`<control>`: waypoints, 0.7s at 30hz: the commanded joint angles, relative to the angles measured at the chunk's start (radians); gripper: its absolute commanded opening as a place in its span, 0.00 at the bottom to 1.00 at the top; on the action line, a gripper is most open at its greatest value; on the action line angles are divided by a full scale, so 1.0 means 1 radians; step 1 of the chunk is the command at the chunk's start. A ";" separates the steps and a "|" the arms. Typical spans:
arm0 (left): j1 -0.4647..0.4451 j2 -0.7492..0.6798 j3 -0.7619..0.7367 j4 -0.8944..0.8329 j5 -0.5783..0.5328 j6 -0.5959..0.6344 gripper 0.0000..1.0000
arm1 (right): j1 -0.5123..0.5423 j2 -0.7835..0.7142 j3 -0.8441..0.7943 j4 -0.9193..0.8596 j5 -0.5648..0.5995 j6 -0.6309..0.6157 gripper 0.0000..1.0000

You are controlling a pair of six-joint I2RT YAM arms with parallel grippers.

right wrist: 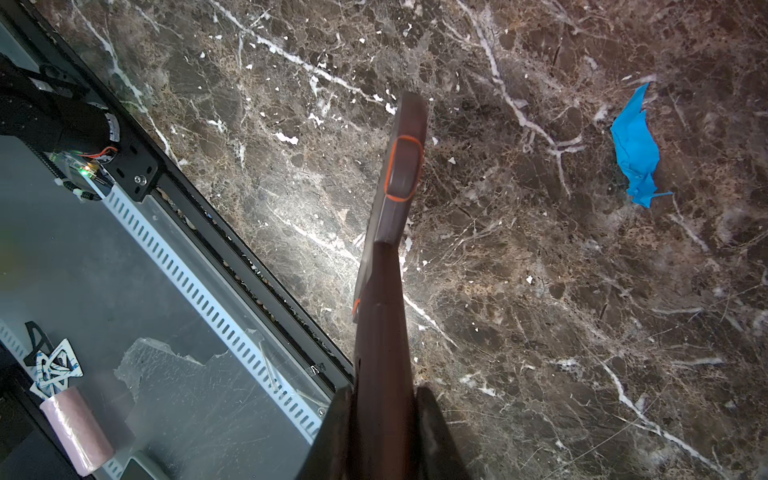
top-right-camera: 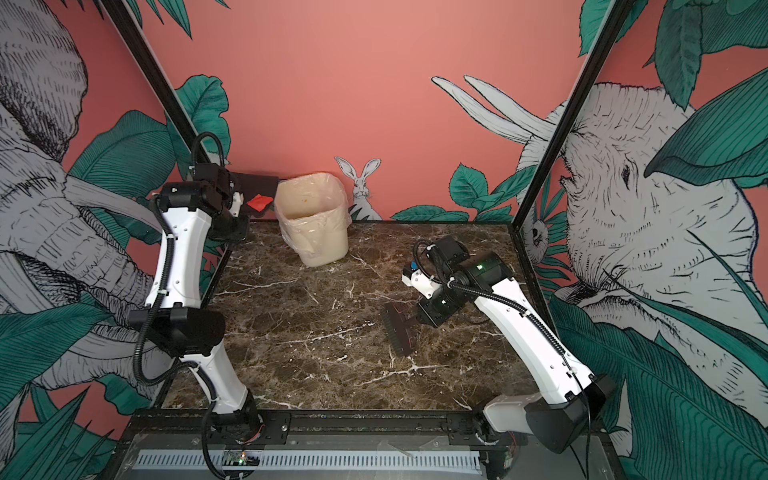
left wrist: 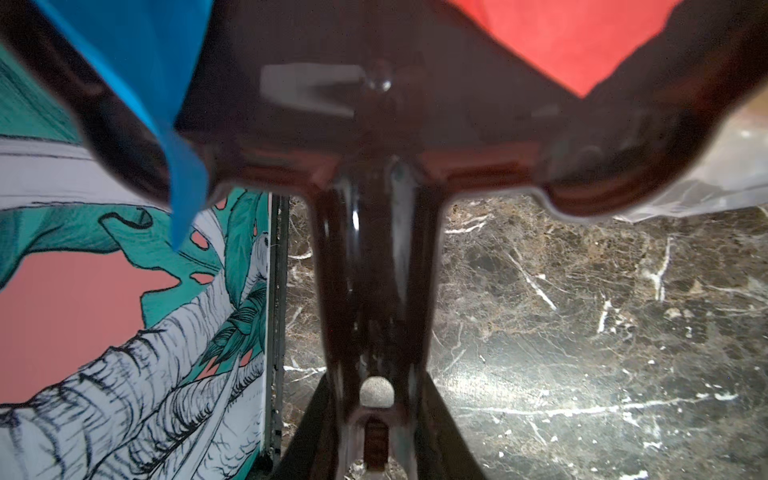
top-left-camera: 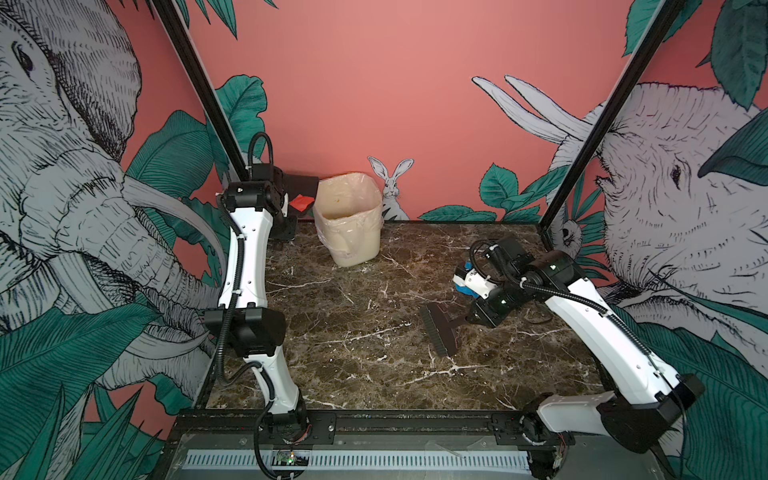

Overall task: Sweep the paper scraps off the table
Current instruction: 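Tip the dustpan over the beige bin with the left gripper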

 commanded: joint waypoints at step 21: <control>-0.160 0.067 0.103 -0.066 -0.384 0.094 0.00 | -0.005 -0.052 -0.043 -0.013 -0.100 0.018 0.00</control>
